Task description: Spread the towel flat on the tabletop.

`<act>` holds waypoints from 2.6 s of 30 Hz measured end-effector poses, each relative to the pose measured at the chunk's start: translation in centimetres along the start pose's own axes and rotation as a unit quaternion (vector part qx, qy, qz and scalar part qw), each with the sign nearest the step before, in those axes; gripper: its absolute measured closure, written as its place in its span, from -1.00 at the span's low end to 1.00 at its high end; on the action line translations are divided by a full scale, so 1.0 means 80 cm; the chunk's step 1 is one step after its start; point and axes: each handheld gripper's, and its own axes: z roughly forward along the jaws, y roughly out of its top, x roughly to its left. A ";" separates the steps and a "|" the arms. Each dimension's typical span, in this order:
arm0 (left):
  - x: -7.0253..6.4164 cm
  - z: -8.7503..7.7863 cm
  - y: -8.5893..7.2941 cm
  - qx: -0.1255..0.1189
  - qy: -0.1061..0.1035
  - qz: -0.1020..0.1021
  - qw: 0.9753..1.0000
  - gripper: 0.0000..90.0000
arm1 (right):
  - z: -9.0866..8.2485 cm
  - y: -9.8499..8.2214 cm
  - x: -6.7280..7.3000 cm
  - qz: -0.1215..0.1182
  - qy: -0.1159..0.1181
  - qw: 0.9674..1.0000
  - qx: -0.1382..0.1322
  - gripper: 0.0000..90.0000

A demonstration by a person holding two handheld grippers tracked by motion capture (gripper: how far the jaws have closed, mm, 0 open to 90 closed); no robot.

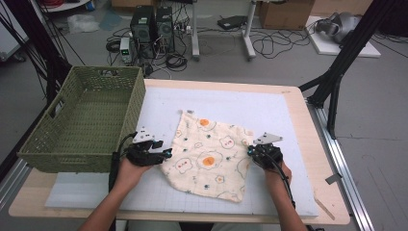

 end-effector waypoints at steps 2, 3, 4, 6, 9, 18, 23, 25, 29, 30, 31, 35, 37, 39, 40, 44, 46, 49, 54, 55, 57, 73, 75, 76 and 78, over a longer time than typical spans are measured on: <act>-0.003 0.007 0.004 -0.004 0.006 0.000 1.000 0.04 | -0.001 -0.004 -0.013 0.021 -0.021 1.000 0.003 0.91; -0.003 0.009 0.005 -0.003 0.008 0.003 1.000 0.04 | -0.002 -0.007 -0.019 0.025 -0.030 0.999 0.005 0.90; -0.003 0.012 0.006 -0.001 0.009 0.005 1.000 0.04 | -0.004 -0.010 -0.022 0.033 -0.039 0.999 0.005 0.88; -0.002 0.014 0.008 0.002 0.010 0.005 1.000 0.02 | -0.007 -0.013 -0.028 0.047 -0.036 0.998 -0.003 0.74; 0.002 0.022 0.017 -0.003 0.015 0.002 1.000 0.02 | -0.013 -0.014 -0.031 0.057 -0.027 0.998 -0.027 0.50; 0.005 0.080 0.058 0.008 0.023 0.007 1.000 0.01 | -0.024 -0.013 -0.033 0.076 -0.011 0.995 -0.061 0.28; 0.003 0.108 0.070 0.030 0.028 0.022 0.999 0.00 | -0.025 -0.013 -0.033 0.076 -0.002 0.995 -0.065 0.26; 0.003 0.120 0.074 0.040 0.032 0.027 0.998 -0.02 | -0.025 -0.013 -0.033 0.076 0.000 0.995 -0.066 0.22; 0.007 0.141 0.078 0.045 0.041 0.016 0.998 -0.10 | -0.027 -0.014 -0.034 0.080 -0.005 0.994 -0.070 0.17; 0.008 0.144 0.078 0.041 0.038 0.017 0.998 -0.14 | -0.029 -0.014 -0.035 0.082 -0.007 0.994 -0.073 0.16; 0.010 0.147 0.078 0.041 0.038 0.020 0.998 -0.26 | -0.032 -0.015 -0.037 0.089 -0.009 0.993 -0.078 0.13; 0.013 0.156 0.077 0.056 0.044 0.015 0.997 -0.23 | -0.033 -0.017 -0.040 0.097 -0.011 0.992 -0.080 0.02; 0.013 0.158 0.076 0.059 0.045 0.021 0.997 -0.18 | -0.032 -0.017 -0.040 0.096 -0.011 0.992 -0.081 -0.06; 0.012 0.157 0.076 0.061 0.052 0.024 0.996 -0.05 | -0.031 -0.016 -0.040 0.095 -0.009 0.992 -0.080 -0.10; 0.013 0.155 0.076 0.057 0.052 0.023 0.997 0.06 | -0.030 -0.016 -0.039 0.095 -0.007 0.992 -0.079 -0.11; 0.014 0.153 0.075 0.053 0.021 0.033 0.998 0.66 | -0.029 -0.016 -0.037 0.093 -0.005 0.993 -0.075 -0.14; 0.014 0.152 0.075 0.056 0.020 0.037 0.998 0.91 | -0.028 -0.016 -0.036 0.090 -0.004 0.993 -0.074 -0.15; 0.022 0.146 0.074 0.053 0.053 0.022 0.997 0.92 | -0.029 -0.016 -0.036 0.089 -0.001 0.993 -0.074 -0.15; 0.052 0.127 0.062 0.036 0.117 -0.021 0.992 0.92 | -0.027 -0.015 -0.034 0.087 0.003 0.993 -0.073 -0.15; 0.055 0.124 0.061 0.034 0.108 -0.026 0.993 0.92 | -0.023 -0.013 -0.033 0.088 0.008 0.994 -0.070 -0.15; 0.056 0.119 0.059 0.019 0.102 -0.038 0.994 0.81 | -0.018 -0.009 -0.032 0.086 0.012 0.994 -0.068 -0.15; 0.061 0.110 0.047 0.019 0.047 -0.069 0.996 0.23 | 0.047 0.048 -0.039 0.081 0.040 0.996 -0.023 0.11; 0.059 0.109 0.045 0.017 0.046 -0.068 0.996 0.48 | 0.066 0.055 -0.036 0.076 0.049 0.996 -0.002 0.19; 0.057 0.108 0.044 0.025 0.046 -0.056 0.997 0.65 | 0.071 0.056 -0.034 0.075 0.052 0.996 0.002 0.25; 0.057 0.106 0.045 0.031 0.049 -0.052 0.997 0.90 | 0.075 0.058 -0.035 0.087 0.065 0.994 -0.009 0.62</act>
